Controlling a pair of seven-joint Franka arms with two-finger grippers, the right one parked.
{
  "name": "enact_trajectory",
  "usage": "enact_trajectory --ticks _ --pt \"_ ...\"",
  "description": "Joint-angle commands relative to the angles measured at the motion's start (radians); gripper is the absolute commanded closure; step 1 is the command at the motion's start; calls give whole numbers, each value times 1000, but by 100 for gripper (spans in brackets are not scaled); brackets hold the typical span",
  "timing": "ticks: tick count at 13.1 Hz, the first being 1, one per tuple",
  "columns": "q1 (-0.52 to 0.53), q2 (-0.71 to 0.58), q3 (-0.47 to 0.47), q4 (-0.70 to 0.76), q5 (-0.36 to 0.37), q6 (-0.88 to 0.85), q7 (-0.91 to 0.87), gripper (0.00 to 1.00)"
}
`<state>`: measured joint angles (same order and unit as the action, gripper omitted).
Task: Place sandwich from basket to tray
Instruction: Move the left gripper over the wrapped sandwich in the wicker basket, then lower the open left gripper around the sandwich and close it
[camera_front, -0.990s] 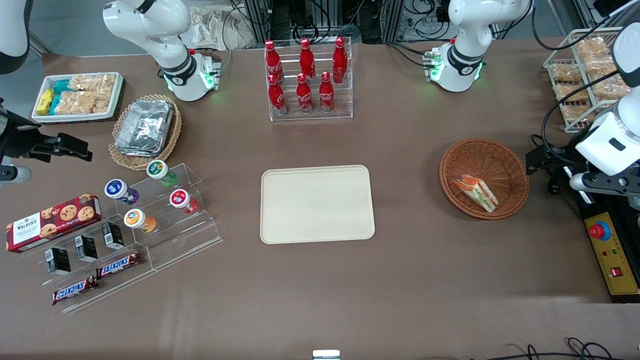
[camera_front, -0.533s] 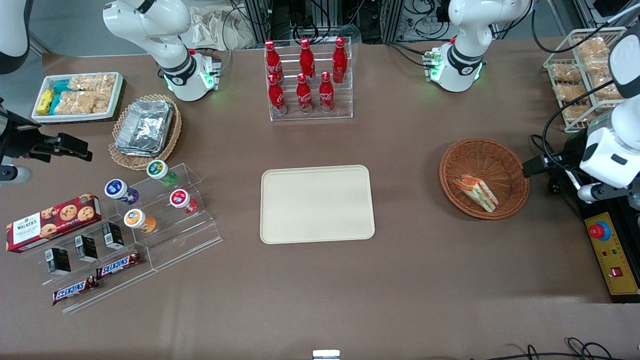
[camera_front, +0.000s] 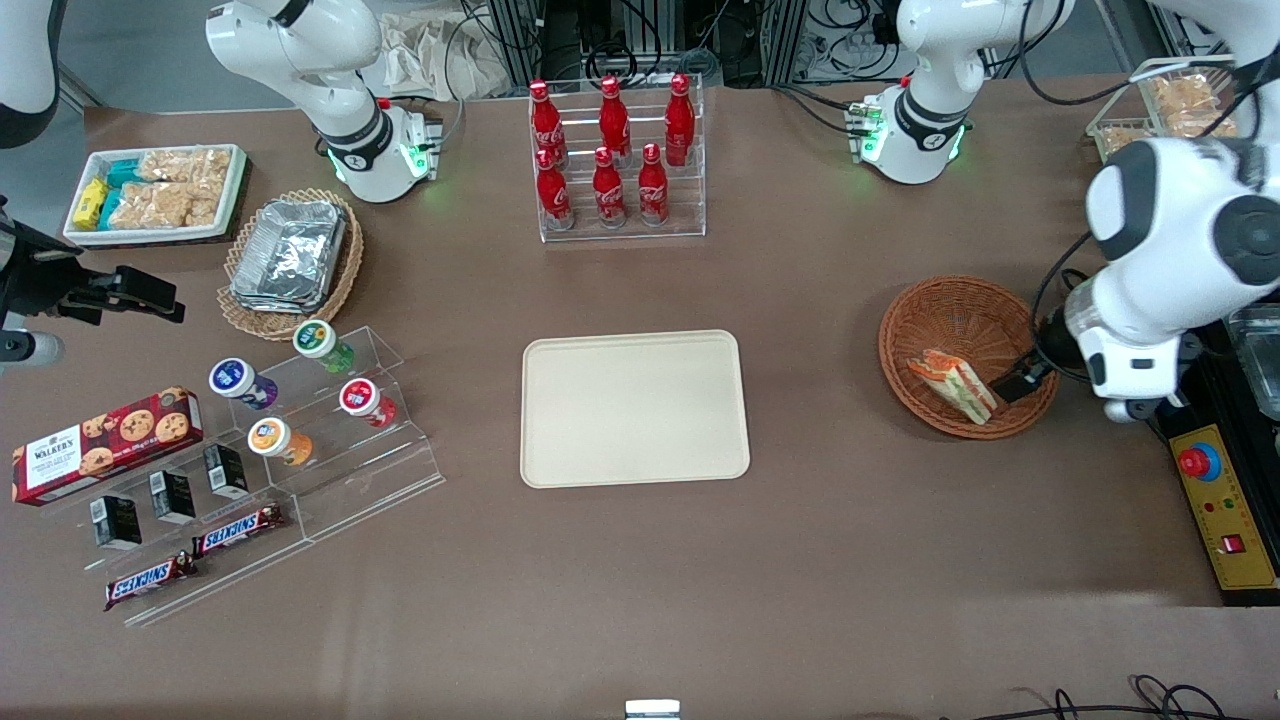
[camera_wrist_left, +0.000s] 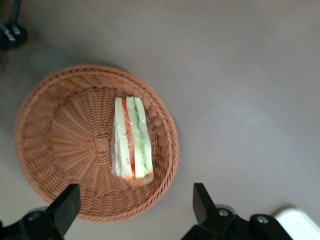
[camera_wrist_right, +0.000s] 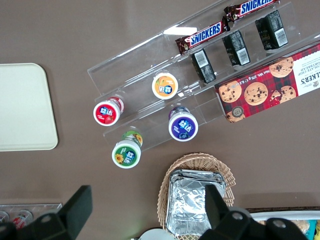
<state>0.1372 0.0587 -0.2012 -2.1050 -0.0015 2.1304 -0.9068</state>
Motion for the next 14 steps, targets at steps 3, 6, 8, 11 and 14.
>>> enact_trajectory --ticks 3,6,8,11,14 --pt "2 -16 -3 -121 11 137 -129 0" --pt "1 10 -3 -119 11 164 -130 0" --pt "-4 36 -6 -121 11 204 -158 0" --pt "-5 59 -6 -124 11 223 -164 0" --pt "-7 72 -7 -136 12 252 -164 0"
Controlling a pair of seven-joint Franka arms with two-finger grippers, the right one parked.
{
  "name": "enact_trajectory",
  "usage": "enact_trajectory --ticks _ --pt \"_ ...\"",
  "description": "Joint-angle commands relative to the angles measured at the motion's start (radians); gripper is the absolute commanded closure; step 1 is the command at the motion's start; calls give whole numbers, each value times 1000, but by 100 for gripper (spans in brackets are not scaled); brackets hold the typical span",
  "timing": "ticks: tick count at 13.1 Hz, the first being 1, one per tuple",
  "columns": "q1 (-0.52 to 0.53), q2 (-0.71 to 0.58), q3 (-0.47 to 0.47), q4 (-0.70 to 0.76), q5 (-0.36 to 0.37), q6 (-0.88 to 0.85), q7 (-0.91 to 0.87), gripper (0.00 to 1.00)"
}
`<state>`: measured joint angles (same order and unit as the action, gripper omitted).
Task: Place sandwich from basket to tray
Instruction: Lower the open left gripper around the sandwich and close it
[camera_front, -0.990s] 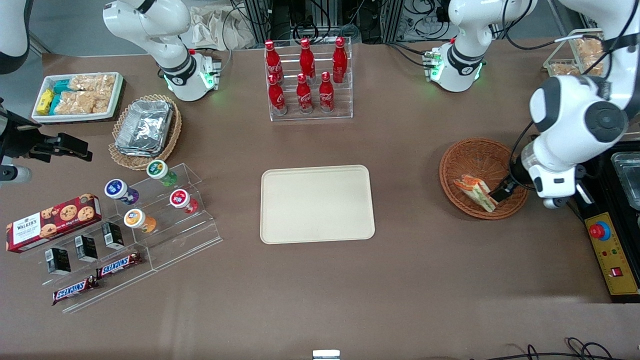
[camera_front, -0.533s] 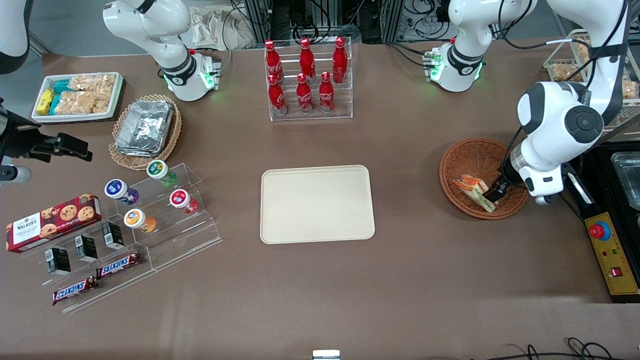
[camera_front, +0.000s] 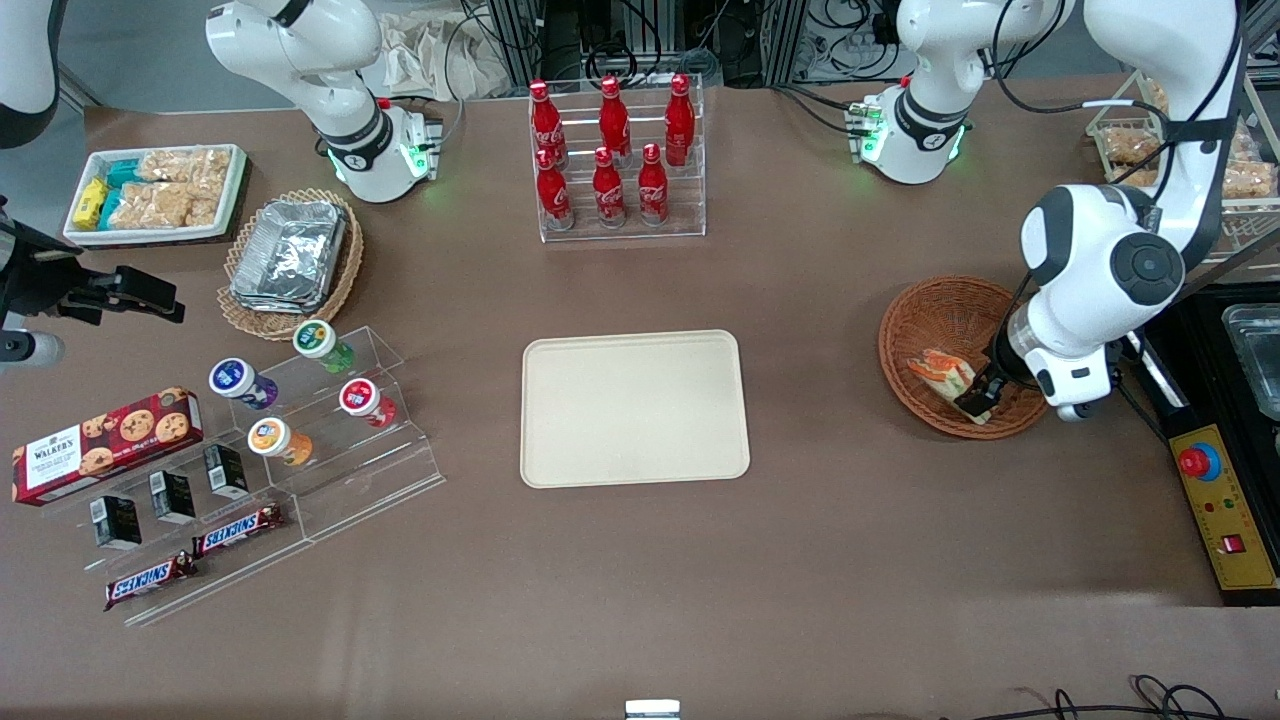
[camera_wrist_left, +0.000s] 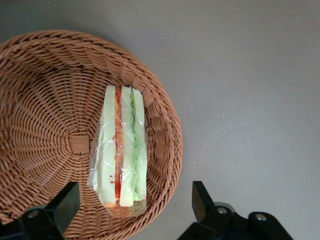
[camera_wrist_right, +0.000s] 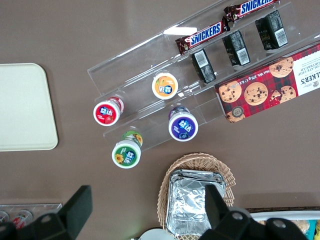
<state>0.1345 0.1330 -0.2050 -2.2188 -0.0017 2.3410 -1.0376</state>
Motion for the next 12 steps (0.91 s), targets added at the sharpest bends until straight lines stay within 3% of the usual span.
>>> enact_trajectory --ticks 1,6,10,11,12 --pt "-6 3 -5 -22 12 47 -33 0" --pt "-4 28 -25 -68 18 119 -33 0" --pt "-1 59 -24 -114 107 170 -33 0" --pt "-1 72 -24 -114 121 178 -33 3" --pt "-1 76 -24 -114 123 185 -33 34"
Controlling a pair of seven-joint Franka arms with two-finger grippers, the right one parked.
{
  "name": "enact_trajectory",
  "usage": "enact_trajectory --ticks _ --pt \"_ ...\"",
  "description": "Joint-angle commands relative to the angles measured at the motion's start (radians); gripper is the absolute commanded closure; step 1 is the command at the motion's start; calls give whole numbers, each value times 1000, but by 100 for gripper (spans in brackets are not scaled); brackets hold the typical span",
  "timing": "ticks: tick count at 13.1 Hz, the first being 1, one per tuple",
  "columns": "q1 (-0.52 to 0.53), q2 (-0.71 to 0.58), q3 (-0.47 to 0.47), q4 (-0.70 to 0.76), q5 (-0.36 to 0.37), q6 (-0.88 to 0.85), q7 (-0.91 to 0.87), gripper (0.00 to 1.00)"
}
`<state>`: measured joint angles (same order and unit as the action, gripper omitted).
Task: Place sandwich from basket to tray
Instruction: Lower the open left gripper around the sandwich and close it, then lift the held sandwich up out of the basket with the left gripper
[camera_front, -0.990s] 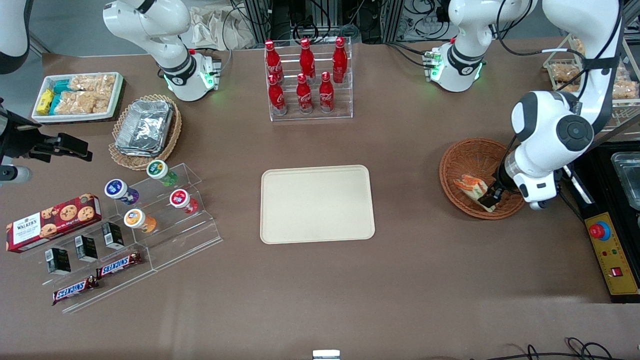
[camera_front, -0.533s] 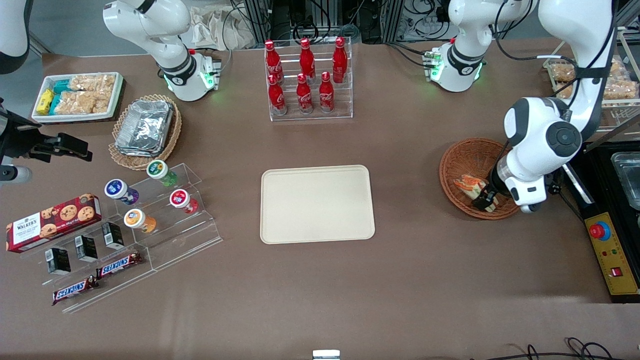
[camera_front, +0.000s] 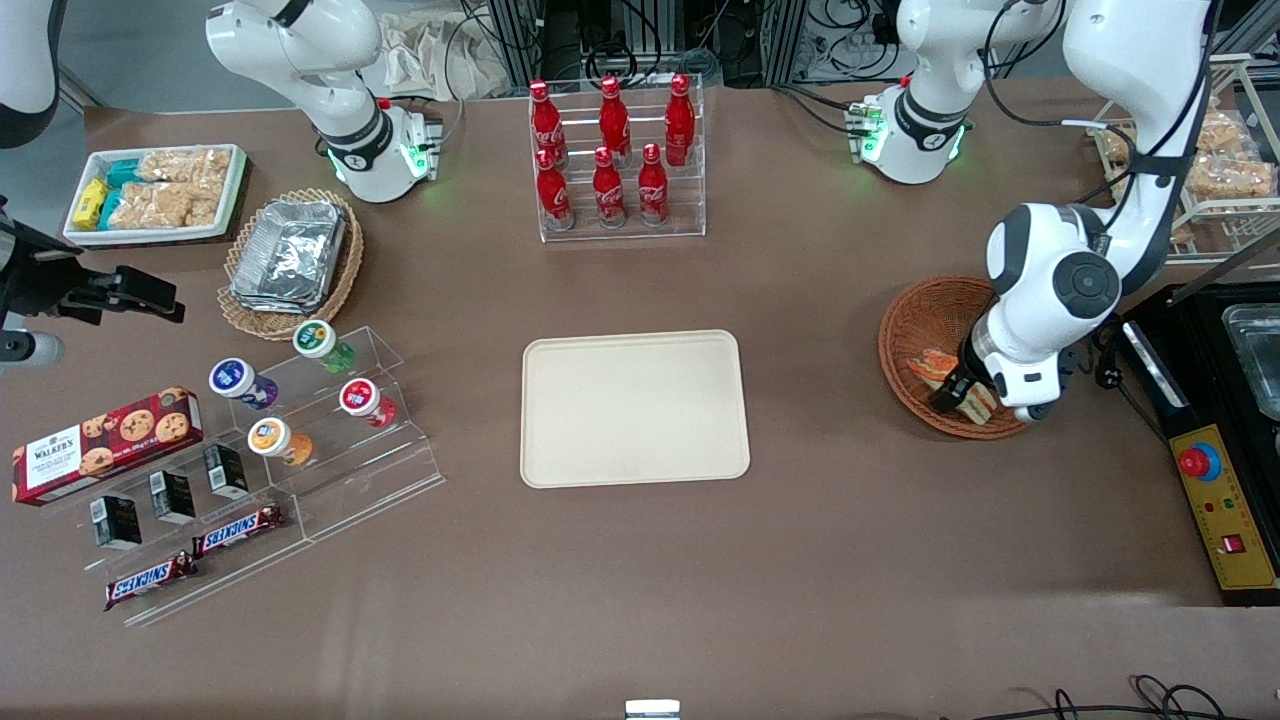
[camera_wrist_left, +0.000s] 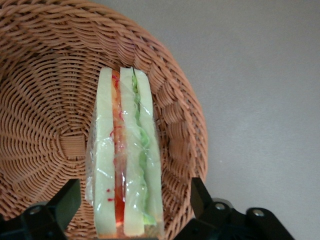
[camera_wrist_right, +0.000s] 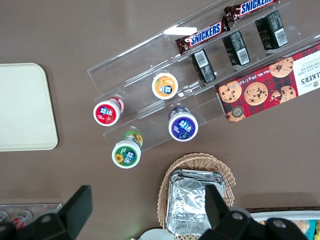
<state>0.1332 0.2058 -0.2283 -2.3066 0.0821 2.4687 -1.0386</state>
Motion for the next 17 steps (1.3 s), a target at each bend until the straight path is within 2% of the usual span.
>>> enact_trajectory --ticks 1,2,6,8,10,14,17 --pt "3 1 1 -28 41 56 -32 85" --pt "3 1 1 -30 47 58 -29 100" --pt "6 -8 3 -27 53 45 -11 100" --pt "9 -19 6 -16 86 -9 -11 100" --pt "13 -67 7 38 103 -136 -2 100" --pt "9 -72 -3 290 99 -503 138 100" --pt "8 -71 -80 455 79 -706 345 100"
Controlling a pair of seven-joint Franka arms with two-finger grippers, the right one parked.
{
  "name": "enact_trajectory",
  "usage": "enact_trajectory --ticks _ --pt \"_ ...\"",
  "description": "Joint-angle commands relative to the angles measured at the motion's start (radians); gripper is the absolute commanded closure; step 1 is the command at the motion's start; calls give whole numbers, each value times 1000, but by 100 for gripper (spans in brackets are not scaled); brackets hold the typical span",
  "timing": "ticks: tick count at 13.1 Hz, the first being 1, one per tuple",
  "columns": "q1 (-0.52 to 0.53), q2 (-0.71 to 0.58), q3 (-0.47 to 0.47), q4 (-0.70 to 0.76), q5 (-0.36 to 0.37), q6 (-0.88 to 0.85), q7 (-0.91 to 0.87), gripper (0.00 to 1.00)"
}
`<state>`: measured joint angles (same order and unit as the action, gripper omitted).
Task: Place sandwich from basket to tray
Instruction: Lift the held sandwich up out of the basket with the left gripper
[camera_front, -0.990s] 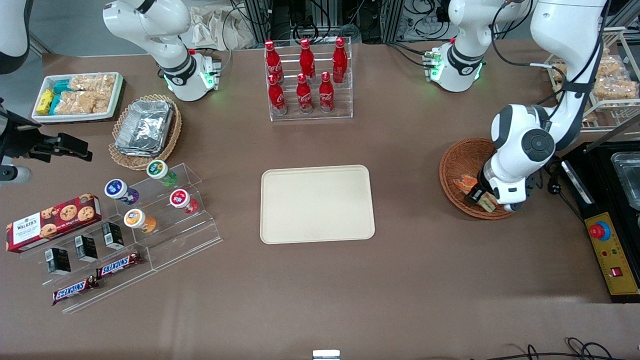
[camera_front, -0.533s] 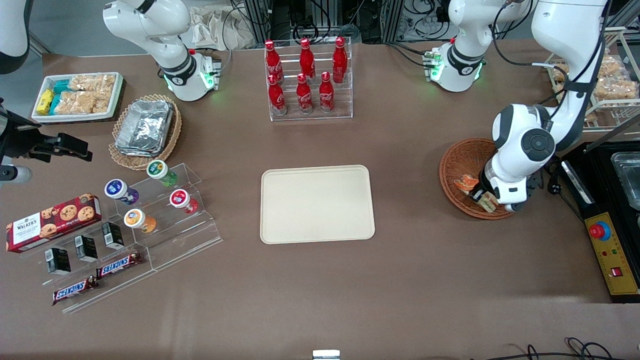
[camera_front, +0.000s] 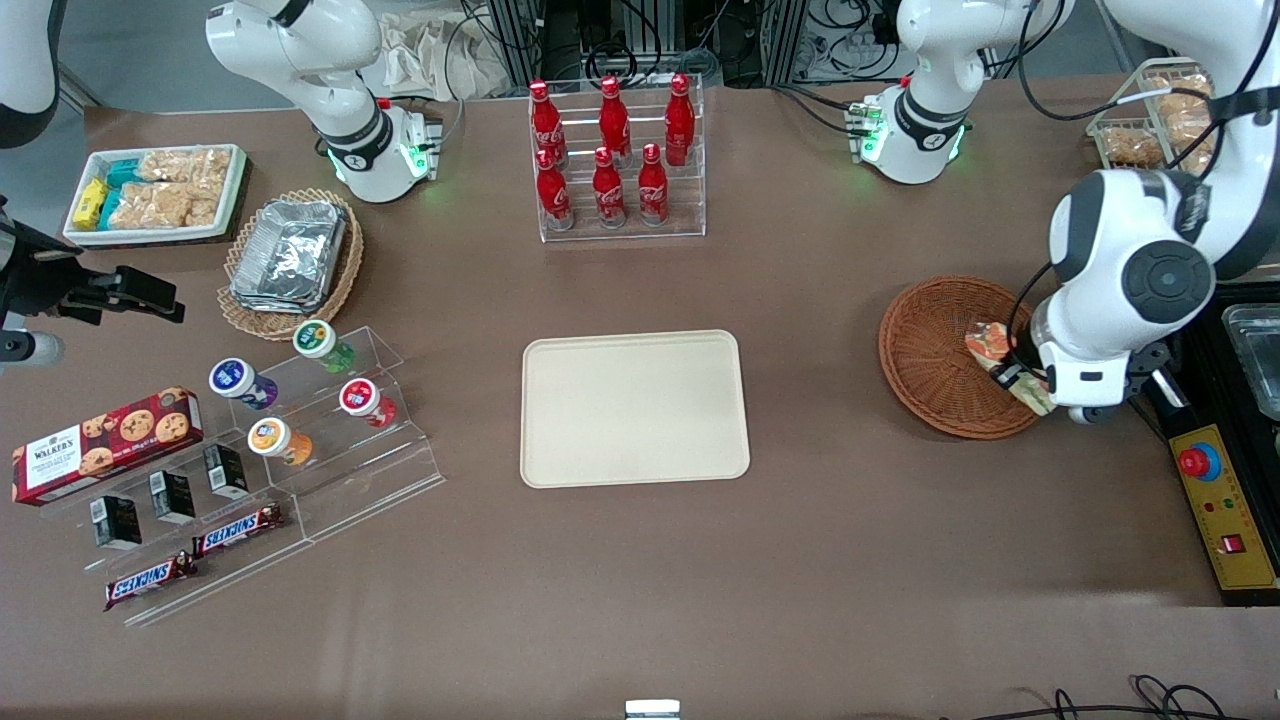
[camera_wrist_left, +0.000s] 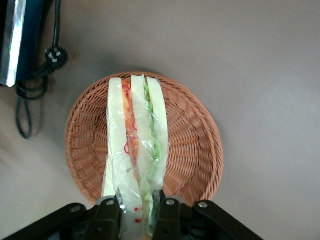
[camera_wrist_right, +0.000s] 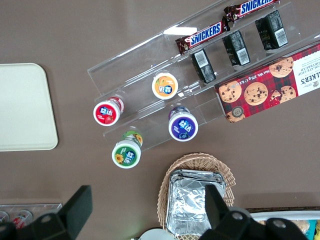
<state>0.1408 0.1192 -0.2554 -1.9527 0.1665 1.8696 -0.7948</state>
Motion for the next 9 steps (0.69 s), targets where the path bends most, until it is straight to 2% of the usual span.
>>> enact_trajectory --ticks 1,3,4,6,9 --pt "2 17 -85 147 -28 -137 124 100" --pt "2 22 -122 205 -187 -152 128 100" --pt "-1 22 -146 209 -230 -144 134 100" --pt "-13 52 -212 209 -257 -110 132 100" --pt "-50 158 -317 199 -266 60 129 100"
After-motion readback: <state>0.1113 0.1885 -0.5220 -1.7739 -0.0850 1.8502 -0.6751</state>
